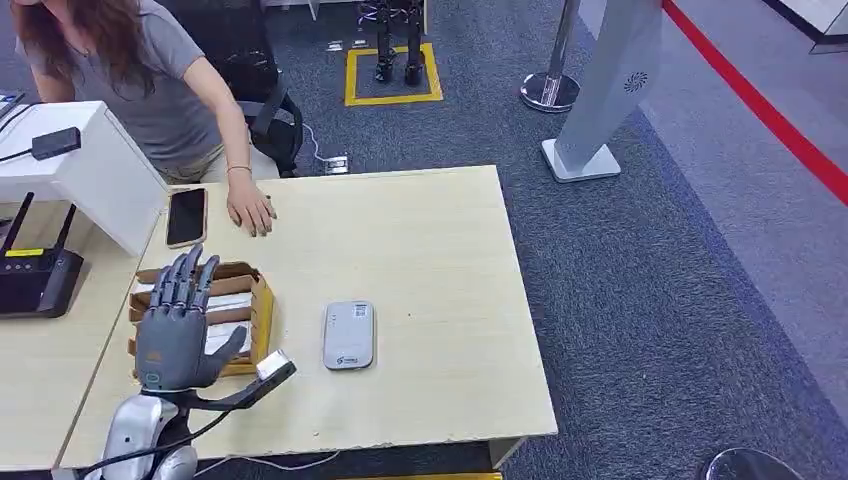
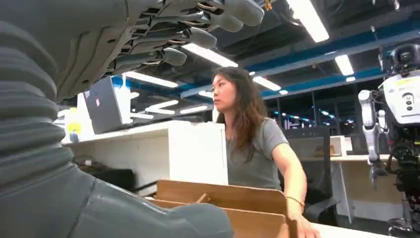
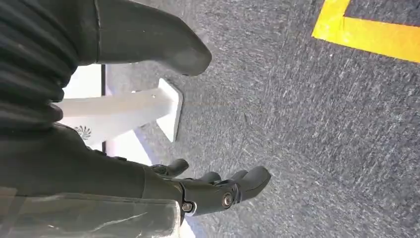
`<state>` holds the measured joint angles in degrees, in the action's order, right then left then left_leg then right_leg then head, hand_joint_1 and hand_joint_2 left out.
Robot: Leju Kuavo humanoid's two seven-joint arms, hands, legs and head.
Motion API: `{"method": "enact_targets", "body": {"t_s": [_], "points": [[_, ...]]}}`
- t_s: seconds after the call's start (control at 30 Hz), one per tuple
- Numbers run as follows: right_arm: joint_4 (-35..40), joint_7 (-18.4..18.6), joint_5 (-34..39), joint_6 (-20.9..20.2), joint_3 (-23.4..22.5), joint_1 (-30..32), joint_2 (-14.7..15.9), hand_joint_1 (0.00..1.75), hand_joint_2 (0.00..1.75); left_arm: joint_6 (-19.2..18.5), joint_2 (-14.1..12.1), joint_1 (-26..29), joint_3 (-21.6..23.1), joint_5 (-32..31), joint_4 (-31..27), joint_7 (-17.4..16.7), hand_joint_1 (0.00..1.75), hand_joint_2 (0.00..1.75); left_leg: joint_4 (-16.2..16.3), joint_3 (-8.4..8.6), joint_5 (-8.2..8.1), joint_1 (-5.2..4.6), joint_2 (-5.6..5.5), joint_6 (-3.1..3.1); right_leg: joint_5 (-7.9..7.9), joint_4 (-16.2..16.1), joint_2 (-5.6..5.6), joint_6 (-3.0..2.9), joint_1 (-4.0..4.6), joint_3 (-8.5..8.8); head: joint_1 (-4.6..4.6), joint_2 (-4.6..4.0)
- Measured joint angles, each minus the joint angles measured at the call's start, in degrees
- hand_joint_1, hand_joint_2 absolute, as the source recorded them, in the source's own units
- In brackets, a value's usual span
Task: Pass the card to the sensor for recognition and then transmit it.
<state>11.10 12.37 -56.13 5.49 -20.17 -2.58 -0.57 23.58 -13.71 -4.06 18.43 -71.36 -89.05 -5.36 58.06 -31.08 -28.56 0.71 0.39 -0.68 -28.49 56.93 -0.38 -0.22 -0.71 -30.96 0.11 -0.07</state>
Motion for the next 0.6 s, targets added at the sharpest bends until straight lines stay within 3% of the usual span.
{"method": "enact_targets", "body": {"t_s": [0.2,0.6], "points": [[0.0,0.0,-1.0,-0.6,0.0,-0.1,0.0,0.0,1.75,0.4,-2.2,2.5,0.0,-0.8,-2.7,0.7,0.0,1.75,0.0,0.0,0.0,0.0,-0.01,0.0,0.0,0.0,-0.01,0.0,0.0,0.0,0.0,0.0],[0.0,0.0,-1.2,-0.6,0.0,-0.1,0.0,0.0,1.75,0.2,-3.1,4.5,-0.1,-2.6,-5.0,0.5,0.0,1.75,0.0,0.0,0.0,0.0,-0.01,0.0,0.0,0.0,-0.01,0.0,0.0,0.01,-0.02,0.0]]}}
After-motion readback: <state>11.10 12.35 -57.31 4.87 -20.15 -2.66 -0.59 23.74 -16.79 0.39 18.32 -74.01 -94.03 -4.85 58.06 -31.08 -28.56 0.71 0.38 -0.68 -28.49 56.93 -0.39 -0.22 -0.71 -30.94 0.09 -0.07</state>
